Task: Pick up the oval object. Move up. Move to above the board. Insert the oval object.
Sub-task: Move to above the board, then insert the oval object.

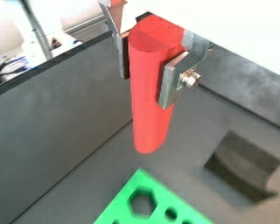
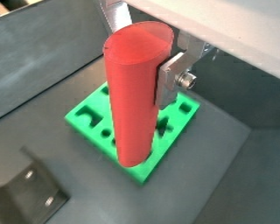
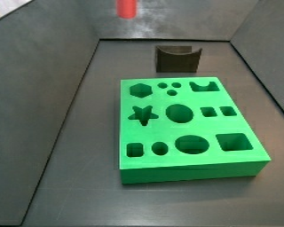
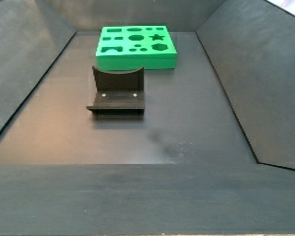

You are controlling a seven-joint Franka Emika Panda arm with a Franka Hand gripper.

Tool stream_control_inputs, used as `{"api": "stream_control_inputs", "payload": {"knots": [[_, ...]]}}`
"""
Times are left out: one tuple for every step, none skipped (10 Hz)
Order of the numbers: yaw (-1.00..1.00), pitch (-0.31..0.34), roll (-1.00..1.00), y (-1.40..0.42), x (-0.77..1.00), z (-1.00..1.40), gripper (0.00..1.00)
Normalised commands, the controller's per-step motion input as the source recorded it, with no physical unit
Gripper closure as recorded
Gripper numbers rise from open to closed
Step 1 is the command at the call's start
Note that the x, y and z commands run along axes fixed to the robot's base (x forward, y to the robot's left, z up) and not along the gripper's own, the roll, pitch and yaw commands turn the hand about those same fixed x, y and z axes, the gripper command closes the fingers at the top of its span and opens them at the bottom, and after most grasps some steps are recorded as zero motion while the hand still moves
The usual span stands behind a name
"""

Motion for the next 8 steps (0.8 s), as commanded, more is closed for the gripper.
{"api": "stream_control_inputs", "payload": {"knots": [[0.01,0.125,0.02,-1.00,0.36,0.15,1.00],[0.01,0.139,0.05,-0.80,0.34,0.12,1.00],[0.01,0.147,0.07,-0.53,0.27,0.08,1.00],[0.01,0.143,0.08,-0.33,0.20,0.06,1.00],[0.01,0.126,0.08,-0.21,0.15,0.04,1.00],[0.00,0.000,0.00,-0.03,0.05,0.00,1.00],[-0.25,-0.049,0.00,-0.05,0.01,-0.06,1.00],[-0.74,-0.056,0.00,-0.02,-0.04,-0.05,1.00]]}}
